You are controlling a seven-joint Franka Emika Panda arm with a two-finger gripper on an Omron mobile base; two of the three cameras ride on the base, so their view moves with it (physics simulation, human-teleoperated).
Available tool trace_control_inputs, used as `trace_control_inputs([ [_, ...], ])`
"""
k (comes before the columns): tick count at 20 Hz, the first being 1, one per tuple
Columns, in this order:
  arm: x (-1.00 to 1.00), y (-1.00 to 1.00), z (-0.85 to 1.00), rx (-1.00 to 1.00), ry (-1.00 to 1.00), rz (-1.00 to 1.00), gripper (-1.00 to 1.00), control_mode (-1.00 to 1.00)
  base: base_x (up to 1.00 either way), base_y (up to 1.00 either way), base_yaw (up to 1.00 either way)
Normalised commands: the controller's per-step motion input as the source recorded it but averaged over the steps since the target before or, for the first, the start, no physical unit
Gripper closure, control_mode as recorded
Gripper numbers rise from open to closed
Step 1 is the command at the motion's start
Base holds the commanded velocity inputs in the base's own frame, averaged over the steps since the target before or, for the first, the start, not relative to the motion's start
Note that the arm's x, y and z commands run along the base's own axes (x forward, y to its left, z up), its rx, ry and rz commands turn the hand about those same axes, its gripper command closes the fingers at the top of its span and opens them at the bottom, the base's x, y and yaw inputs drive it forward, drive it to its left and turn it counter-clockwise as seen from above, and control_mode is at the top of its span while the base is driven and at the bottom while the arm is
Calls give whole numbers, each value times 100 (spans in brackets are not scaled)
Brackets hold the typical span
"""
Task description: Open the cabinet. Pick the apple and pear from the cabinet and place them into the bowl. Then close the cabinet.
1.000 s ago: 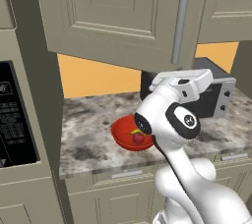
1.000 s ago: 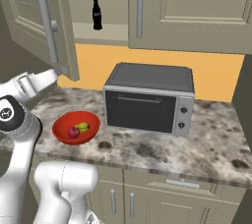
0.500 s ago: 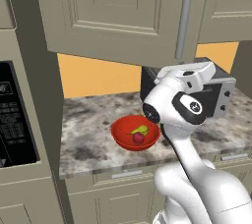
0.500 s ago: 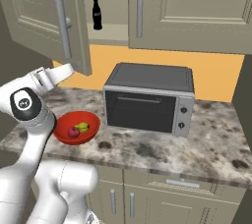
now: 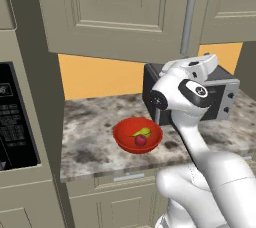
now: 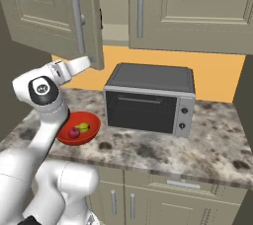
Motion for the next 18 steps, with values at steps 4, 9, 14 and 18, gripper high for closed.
trace_control_inputs([
  [4, 54, -13, 0, 6, 0, 2, -100, -100, 0, 0, 0],
  [9, 53, -8, 0, 9, 0, 6, -100, -100, 0, 0, 0],
  [14, 56, -8, 0, 16, 0, 18, -100, -100, 0, 0, 0],
  [18, 56, -14, 0, 18, 0, 22, -100, -100, 0, 0, 0],
])
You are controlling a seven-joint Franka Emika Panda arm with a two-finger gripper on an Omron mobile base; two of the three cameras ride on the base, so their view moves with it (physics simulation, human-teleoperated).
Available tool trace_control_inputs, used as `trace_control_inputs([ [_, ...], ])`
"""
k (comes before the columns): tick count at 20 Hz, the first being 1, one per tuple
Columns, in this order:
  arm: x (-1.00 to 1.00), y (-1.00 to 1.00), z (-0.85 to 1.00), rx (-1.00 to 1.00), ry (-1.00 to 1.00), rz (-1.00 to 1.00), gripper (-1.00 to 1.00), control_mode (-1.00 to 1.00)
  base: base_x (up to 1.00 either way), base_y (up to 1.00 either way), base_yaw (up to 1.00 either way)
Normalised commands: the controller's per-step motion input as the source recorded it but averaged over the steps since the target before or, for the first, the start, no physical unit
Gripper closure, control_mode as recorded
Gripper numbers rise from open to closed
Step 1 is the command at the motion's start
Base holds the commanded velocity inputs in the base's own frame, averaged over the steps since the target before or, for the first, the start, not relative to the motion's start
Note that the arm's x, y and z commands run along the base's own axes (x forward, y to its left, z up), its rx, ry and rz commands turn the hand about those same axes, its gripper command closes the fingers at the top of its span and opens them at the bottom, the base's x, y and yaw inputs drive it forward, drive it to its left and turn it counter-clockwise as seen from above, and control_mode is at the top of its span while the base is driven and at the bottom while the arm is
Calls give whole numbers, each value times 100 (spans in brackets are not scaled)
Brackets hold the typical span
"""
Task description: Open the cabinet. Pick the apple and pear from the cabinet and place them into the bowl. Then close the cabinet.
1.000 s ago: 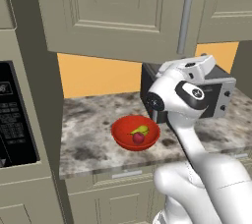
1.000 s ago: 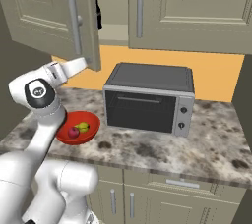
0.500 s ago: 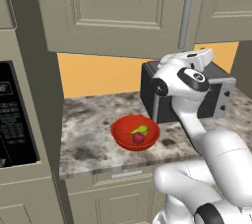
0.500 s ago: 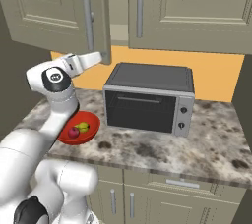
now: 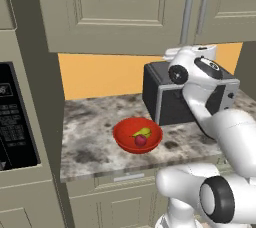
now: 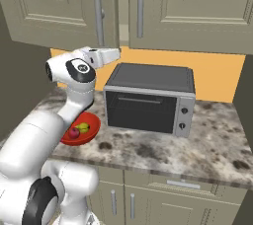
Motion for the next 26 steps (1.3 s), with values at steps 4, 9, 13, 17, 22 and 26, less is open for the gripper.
trace_control_inputs([
  [4, 59, -13, 0, 18, 0, 24, -100, -100, 0, 0, 0],
  [9, 64, -9, 2, 17, 3, 24, -100, -100, 0, 0, 0],
  [13, 72, -6, 11, 15, 7, 26, -100, -100, 0, 0, 0],
  [17, 67, -6, 27, 13, 5, 25, -100, -100, 0, 0, 0],
  [22, 63, -6, 47, 10, 1, 24, -100, -100, 0, 0, 0],
  [26, 76, -12, 85, 6, 12, 19, -100, -100, 0, 0, 0],
])
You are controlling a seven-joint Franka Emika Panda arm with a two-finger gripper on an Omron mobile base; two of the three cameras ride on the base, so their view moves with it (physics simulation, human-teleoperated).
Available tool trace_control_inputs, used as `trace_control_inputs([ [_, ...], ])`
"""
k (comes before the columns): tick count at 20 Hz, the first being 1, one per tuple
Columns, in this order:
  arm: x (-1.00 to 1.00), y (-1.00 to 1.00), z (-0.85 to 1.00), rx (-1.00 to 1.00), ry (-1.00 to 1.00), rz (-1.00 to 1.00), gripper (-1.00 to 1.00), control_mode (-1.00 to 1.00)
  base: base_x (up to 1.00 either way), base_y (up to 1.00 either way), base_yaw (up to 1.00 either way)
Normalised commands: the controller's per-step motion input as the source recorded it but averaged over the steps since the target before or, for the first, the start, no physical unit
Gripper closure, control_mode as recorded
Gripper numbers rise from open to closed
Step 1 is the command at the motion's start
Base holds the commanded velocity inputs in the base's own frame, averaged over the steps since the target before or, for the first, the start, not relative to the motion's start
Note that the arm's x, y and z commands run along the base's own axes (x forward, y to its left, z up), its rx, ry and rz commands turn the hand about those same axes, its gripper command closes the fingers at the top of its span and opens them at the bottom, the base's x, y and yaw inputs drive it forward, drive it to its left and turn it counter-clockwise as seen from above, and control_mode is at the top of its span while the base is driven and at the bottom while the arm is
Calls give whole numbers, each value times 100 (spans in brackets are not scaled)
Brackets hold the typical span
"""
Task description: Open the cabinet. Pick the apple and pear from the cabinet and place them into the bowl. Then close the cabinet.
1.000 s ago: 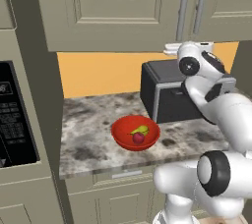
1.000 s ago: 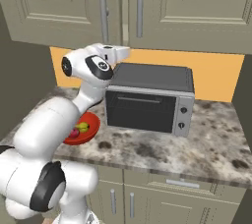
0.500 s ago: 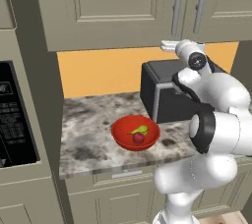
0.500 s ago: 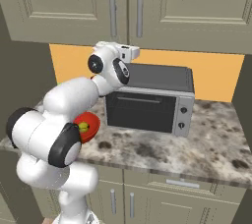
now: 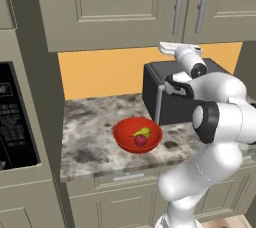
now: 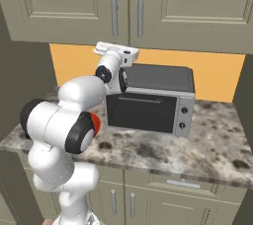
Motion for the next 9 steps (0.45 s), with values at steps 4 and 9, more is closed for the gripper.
trace_control_inputs([
  [4, 100, -21, 98, 13, 26, 24, -100, -100, 0, 0, 0],
  [9, 100, -7, 100, 8, 42, 22, -100, -100, 0, 0, 0],
])
